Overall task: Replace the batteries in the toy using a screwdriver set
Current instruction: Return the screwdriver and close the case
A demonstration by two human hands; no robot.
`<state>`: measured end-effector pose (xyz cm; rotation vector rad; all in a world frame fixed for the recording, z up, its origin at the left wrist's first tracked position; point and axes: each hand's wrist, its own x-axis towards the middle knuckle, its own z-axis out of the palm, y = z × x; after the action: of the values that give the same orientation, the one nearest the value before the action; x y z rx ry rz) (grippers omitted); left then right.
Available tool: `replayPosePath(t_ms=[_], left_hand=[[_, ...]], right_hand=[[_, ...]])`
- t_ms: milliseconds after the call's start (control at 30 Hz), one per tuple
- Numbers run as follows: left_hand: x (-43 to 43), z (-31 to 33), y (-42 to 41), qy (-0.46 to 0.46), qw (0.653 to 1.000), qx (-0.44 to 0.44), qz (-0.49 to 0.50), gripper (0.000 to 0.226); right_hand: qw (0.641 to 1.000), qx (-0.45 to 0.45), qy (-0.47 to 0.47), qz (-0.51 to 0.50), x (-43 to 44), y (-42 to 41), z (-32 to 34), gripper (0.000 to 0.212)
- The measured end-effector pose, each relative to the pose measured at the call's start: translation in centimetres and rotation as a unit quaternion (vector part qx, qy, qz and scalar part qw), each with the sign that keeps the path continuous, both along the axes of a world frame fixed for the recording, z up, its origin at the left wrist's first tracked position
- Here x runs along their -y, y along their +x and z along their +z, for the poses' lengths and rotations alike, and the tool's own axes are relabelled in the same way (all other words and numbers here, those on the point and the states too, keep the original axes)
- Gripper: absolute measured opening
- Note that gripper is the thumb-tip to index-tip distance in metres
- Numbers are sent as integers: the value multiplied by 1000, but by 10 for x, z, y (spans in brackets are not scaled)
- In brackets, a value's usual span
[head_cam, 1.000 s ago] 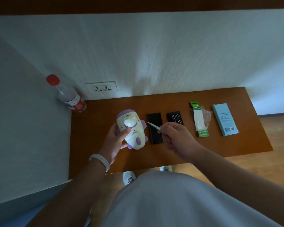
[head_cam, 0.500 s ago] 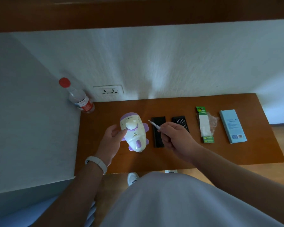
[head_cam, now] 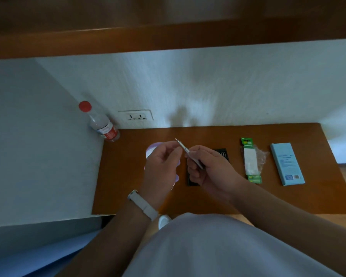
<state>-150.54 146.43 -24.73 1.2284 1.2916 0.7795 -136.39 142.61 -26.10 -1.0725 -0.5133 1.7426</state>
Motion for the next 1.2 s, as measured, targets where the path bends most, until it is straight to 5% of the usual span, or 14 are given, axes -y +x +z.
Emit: replayPosePath(t_ms=[367, 633, 1200], left_hand=[[9, 5, 39, 59, 998, 22, -30, 13], [12, -2, 70, 60, 998, 13, -14, 10], [24, -23, 108, 39, 990, -92, -104, 12]], right_hand=[[999, -5, 32, 11, 13, 34, -1, 23], [964, 262, 32, -3, 30, 76, -9, 16], [976, 204, 73, 30, 9, 136, -16, 11]])
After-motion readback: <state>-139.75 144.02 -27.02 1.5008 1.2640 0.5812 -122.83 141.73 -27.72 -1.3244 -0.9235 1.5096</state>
